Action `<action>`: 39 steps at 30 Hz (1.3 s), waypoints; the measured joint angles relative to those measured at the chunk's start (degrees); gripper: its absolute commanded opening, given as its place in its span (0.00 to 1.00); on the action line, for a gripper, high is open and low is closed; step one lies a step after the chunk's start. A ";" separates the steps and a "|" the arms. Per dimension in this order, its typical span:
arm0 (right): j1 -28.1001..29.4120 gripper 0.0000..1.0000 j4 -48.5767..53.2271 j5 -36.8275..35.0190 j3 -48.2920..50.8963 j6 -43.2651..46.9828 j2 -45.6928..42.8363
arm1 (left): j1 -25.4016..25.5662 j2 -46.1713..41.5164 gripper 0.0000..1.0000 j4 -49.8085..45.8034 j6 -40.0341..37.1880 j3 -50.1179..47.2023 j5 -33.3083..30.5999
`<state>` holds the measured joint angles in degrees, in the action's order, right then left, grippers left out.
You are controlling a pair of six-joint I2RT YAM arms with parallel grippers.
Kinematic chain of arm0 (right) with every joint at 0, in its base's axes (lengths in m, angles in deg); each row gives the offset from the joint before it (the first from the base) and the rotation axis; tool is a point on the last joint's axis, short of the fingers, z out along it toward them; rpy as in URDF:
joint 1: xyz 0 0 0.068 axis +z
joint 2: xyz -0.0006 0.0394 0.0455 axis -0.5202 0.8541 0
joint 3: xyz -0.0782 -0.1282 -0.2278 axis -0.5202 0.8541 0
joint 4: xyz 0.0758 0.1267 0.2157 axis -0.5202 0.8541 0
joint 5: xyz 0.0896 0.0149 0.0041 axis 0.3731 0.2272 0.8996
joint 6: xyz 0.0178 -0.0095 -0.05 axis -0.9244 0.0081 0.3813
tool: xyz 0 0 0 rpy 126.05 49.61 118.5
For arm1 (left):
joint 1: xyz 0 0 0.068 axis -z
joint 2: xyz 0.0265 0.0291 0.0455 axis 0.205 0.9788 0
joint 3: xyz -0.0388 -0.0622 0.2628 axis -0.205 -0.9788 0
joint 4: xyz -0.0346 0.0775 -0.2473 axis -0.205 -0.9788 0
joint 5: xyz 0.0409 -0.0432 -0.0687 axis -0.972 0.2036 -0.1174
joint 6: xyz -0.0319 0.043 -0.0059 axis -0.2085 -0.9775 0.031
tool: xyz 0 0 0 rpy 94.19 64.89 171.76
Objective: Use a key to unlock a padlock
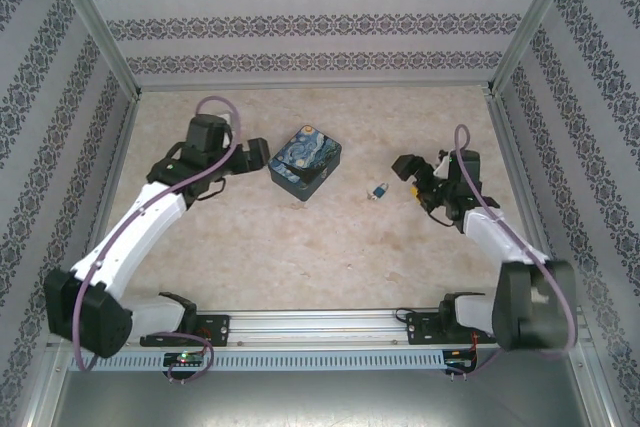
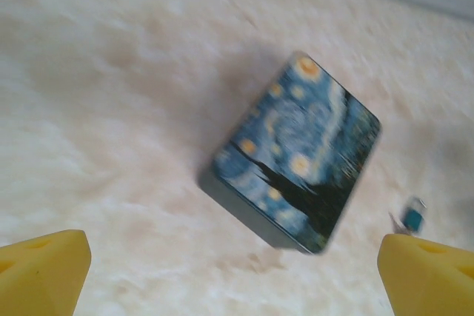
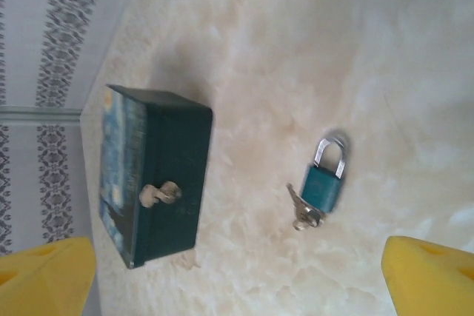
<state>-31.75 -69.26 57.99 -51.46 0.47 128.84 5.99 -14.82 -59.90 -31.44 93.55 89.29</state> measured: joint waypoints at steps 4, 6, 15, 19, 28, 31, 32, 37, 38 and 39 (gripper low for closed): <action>-0.24 0.98 7.15 -11.39 -7.02 7.13 -6.97 | -2.27 -7.06 1.00 4.39 -5.09 -6.91 -10.05; -0.24 0.98 7.50 -19.04 -7.52 10.75 -9.03 | -2.67 -11.08 1.00 11.67 -9.25 -15.08 -15.43; -0.24 0.98 -5.27 -39.58 4.98 27.41 -4.98 | -12.02 -13.64 1.00 34.95 -21.00 -37.99 -22.14; -0.20 0.98 -18.78 -41.29 11.61 32.02 -0.68 | -16.06 -8.37 1.00 42.29 -23.39 -39.15 -20.11; 1.22 0.98 -47.87 -39.36 18.82 40.89 13.99 | -17.46 8.87 1.00 64.28 -23.82 -42.69 -8.98; 1.77 0.98 -48.59 -36.15 17.86 43.15 18.08 | -17.46 15.43 1.00 70.60 -24.09 -42.62 -6.34; 1.73 0.98 -48.68 -34.77 17.33 43.43 18.12 | -17.46 17.88 1.00 72.50 -24.30 -42.49 -5.57; 1.27 0.98 -51.28 -32.70 15.58 44.41 17.94 | -17.46 20.59 1.00 72.78 -24.94 -40.65 -3.48; 1.27 0.98 -51.32 -32.54 15.56 44.50 17.94 | -17.46 20.59 1.00 73.20 -25.00 -40.48 -3.23; 1.27 0.98 -51.28 -32.39 15.56 44.63 17.94 | -17.46 20.57 1.00 73.26 -25.05 -40.24 -2.99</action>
<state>-30.48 -120.54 25.60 -35.90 45.10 146.78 -11.47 5.74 13.37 -56.49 53.31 86.30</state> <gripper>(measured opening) 0.982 0.996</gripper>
